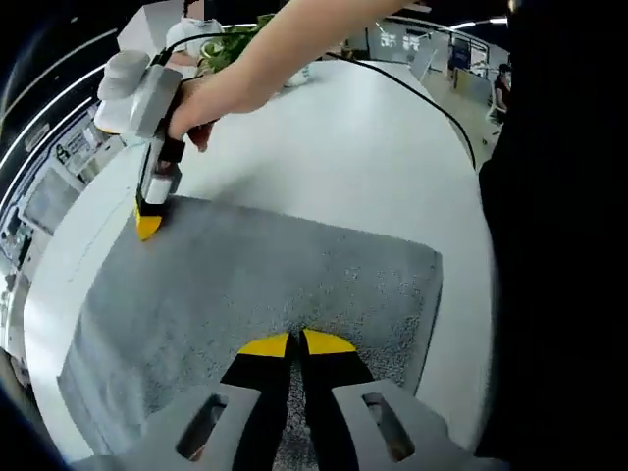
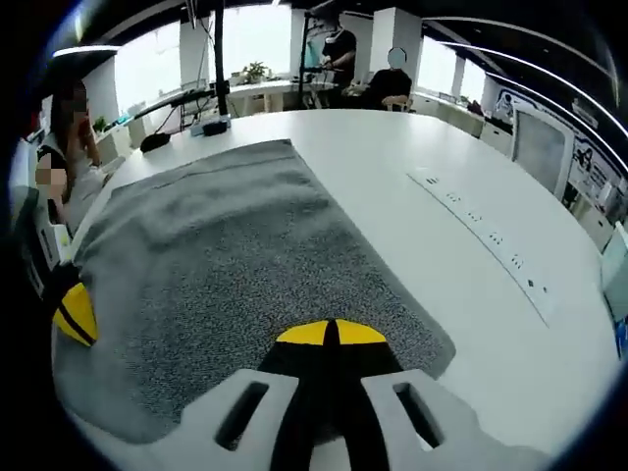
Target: Fold the towel on the table until its edges align and the towel forms a compact rectangular stack.
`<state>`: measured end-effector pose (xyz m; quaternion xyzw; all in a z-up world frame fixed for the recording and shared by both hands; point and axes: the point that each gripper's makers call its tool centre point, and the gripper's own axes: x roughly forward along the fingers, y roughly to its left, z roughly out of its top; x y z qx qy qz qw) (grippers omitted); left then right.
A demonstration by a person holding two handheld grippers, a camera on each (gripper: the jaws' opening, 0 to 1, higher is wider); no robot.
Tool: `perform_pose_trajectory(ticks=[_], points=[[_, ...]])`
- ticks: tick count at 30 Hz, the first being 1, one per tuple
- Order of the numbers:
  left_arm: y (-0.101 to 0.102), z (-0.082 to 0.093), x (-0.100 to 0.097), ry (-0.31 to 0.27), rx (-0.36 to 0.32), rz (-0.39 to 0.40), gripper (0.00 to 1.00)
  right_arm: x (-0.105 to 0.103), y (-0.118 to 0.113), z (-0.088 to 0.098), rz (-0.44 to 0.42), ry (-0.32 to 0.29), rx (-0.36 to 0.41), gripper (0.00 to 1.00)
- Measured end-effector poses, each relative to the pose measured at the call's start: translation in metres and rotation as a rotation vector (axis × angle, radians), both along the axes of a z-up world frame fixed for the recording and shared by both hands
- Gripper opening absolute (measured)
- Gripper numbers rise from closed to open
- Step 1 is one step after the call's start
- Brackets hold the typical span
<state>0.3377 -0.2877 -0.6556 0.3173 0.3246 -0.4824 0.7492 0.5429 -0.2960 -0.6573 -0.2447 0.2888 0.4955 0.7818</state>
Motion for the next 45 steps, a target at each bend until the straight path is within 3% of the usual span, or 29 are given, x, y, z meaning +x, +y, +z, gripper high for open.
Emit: perform_pose_trajectory(ticks=[2,8,13,15,18,20,24,26,29,33,40,45], points=[[0.001,-0.001,0.000,0.010,-0.003,0.004,0.04,0.001,0.001,0.000,-0.006,-0.004,-0.022,0.00],[0.000,-0.001,0.000,-0.022,0.027,-0.042,0.03,-0.001,0.001,-0.003,0.163,-0.155,-0.245,0.00],[-0.001,-0.001,-0.001,-0.020,0.035,-0.065,0.03,-0.001,0.002,-0.004,0.176,-0.107,-0.283,0.00],[-0.001,-0.002,0.000,0.034,0.033,-0.051,0.03,-0.001,0.002,-0.005,0.185,-0.075,-0.318,0.00],[-0.001,-0.002,0.002,0.073,0.048,-0.058,0.03,-0.002,0.003,-0.006,0.282,-0.135,-0.446,0.00],[-0.001,-0.002,0.000,0.077,0.059,-0.072,0.03,-0.003,0.003,-0.007,0.324,-0.167,-0.483,0.00],[0.000,-0.003,0.000,0.101,0.064,-0.023,0.03,-0.001,0.002,-0.007,0.250,-0.088,-0.417,0.00],[-0.001,-0.003,-0.001,0.085,0.073,-0.029,0.03,0.000,0.002,-0.007,0.267,-0.092,-0.427,0.00],[0.000,-0.003,-0.001,0.074,0.086,-0.010,0.03,-0.001,0.003,-0.007,0.324,-0.144,-0.508,0.00],[0.000,-0.003,0.000,0.082,0.100,0.019,0.03,-0.003,0.004,-0.008,0.313,-0.156,-0.529,0.00],[0.005,-0.003,-0.003,0.079,0.109,0.068,0.03,-0.001,-0.003,-0.007,0.158,-0.054,-0.483,0.00],[0.012,-0.004,-0.006,0.079,0.106,0.091,0.03,-0.006,-0.014,-0.007,0.089,0.011,-0.506,0.00]])
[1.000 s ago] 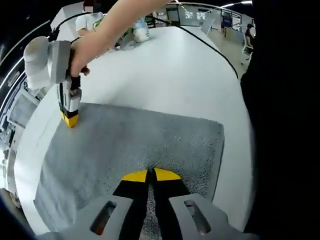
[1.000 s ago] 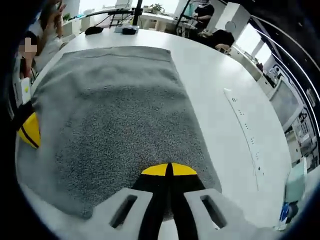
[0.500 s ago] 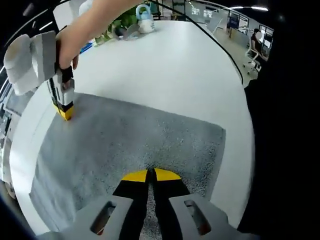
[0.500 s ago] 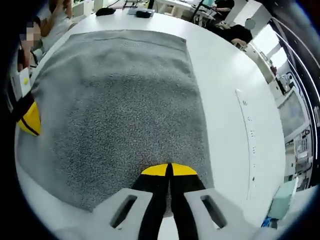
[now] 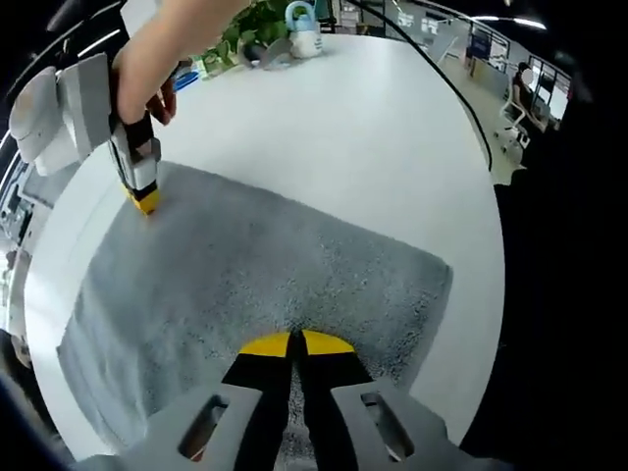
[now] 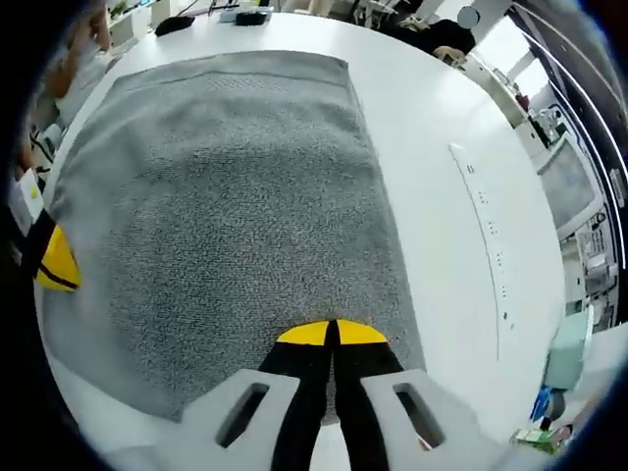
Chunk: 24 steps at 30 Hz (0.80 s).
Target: Fold the towel on the table until its edges align and the towel forms a compact rectangular stack.
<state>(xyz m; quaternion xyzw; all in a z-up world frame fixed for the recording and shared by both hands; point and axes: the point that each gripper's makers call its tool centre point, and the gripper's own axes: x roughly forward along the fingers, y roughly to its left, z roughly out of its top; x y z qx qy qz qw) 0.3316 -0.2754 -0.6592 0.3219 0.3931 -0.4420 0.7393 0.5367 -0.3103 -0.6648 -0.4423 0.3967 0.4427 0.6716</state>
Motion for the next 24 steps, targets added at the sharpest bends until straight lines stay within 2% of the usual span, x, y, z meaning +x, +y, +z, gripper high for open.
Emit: perform_pose_trajectory(ticks=[5,13,21,24], points=[[0.006,0.000,-0.004,-0.003,0.005,0.010,0.03,-0.006,-0.012,-0.001,-0.091,0.062,0.005,0.00],[0.017,-0.001,-0.007,-0.005,-0.022,0.037,0.02,-0.014,-0.020,-0.001,-0.143,0.113,-0.002,0.00],[0.024,-0.001,-0.010,0.001,-0.019,0.043,0.02,-0.023,-0.026,-0.002,-0.228,0.214,-0.033,0.00],[0.028,-0.001,-0.011,0.002,-0.030,0.046,0.02,-0.028,-0.030,-0.002,-0.298,0.244,-0.045,0.00]])
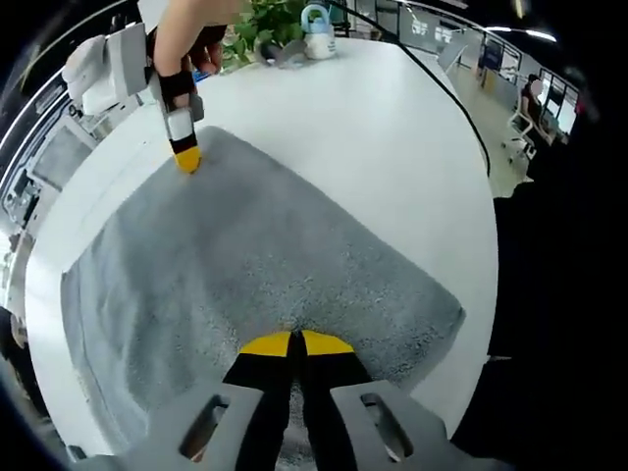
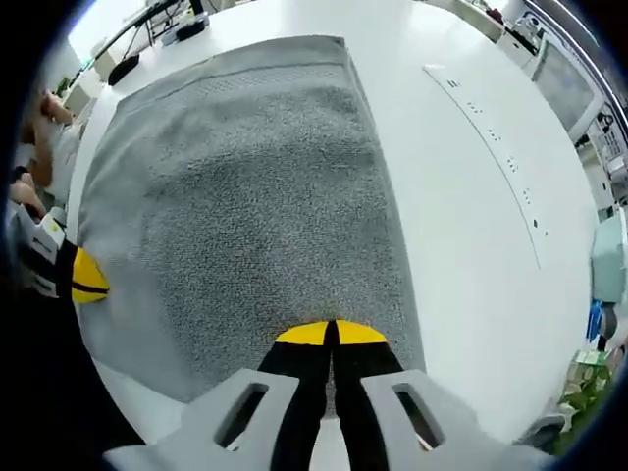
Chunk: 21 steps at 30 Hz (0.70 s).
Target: Fold the towel on the table until its edges align and the towel forms a compact rectangular stack.
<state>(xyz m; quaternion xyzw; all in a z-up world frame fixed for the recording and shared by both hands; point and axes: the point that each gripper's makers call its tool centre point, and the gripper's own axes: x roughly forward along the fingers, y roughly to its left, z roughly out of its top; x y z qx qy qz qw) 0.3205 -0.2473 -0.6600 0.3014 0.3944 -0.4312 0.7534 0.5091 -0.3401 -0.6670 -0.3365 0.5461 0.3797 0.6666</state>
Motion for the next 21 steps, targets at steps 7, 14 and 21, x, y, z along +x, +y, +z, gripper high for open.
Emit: perform_pose_trajectory(ticks=[7,14,21], points=[[0.001,0.001,0.000,0.034,-0.012,0.016,0.02,-0.005,-0.012,-0.003,0.017,-0.006,-0.164,0.00],[0.004,0.001,-0.001,0.082,0.001,0.042,0.02,-0.011,-0.021,-0.005,0.021,0.003,-0.251,0.00],[0.014,0.001,-0.002,0.048,-0.043,0.027,0.02,-0.014,-0.026,-0.005,-0.074,-0.004,-0.175,0.00]])
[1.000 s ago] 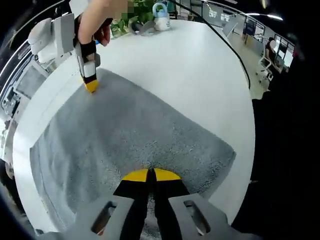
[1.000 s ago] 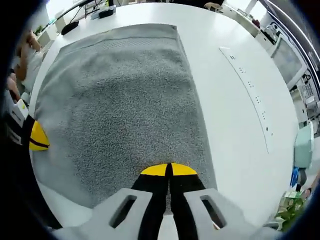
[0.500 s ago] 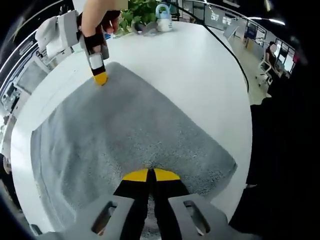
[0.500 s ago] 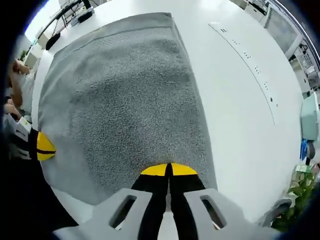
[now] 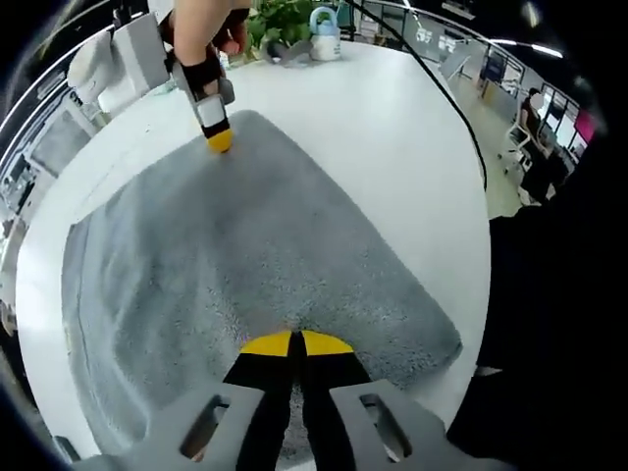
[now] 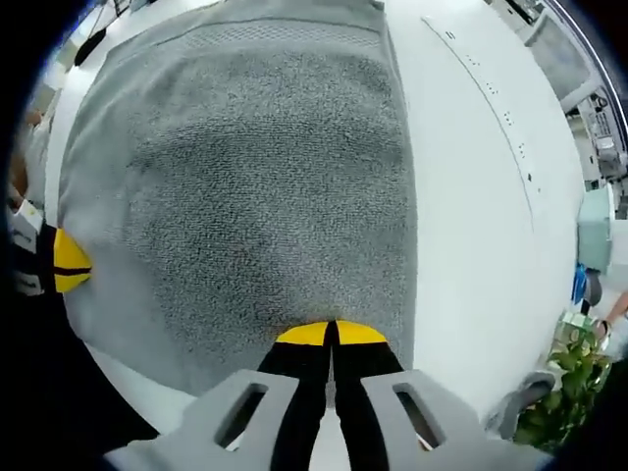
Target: Fold the towel on the table until its edges align and the towel forms a compact rectangular stack.
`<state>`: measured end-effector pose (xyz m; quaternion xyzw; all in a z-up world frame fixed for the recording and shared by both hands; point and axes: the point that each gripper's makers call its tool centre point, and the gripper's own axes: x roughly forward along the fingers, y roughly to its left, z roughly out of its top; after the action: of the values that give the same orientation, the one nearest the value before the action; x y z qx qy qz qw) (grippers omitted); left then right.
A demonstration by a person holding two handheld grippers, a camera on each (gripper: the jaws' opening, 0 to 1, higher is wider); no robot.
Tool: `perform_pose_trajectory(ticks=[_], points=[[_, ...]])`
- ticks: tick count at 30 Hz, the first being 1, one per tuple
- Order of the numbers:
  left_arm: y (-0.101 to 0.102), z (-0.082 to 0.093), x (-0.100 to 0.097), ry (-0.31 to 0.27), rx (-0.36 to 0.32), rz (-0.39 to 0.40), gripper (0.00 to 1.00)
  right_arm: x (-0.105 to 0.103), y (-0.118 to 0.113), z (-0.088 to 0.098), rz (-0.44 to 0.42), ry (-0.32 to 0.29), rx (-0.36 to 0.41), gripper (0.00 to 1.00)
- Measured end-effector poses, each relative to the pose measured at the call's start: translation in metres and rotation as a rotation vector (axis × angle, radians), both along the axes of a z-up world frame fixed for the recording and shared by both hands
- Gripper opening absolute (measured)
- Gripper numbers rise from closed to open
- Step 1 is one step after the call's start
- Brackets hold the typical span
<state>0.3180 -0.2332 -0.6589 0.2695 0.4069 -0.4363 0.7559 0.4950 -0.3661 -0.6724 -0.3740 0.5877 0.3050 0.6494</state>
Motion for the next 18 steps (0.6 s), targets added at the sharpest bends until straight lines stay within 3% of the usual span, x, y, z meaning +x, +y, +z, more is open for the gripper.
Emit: perform_pose_trajectory(ticks=[6,11,15,18], points=[[-0.001,0.001,0.001,-0.014,-0.019,-0.001,0.02,-0.007,0.000,0.005,-0.123,-0.012,0.131,0.00],[-0.002,0.001,0.001,-0.002,-0.002,-0.013,0.02,-0.013,-0.004,0.006,-0.121,-0.055,0.200,0.00],[-0.001,0.001,0.000,-0.007,-0.004,-0.020,0.02,-0.013,-0.004,0.007,-0.208,-0.052,0.265,0.00],[0.000,0.001,0.000,-0.003,-0.010,-0.015,0.02,-0.018,-0.004,0.008,-0.208,-0.042,0.263,0.00]])
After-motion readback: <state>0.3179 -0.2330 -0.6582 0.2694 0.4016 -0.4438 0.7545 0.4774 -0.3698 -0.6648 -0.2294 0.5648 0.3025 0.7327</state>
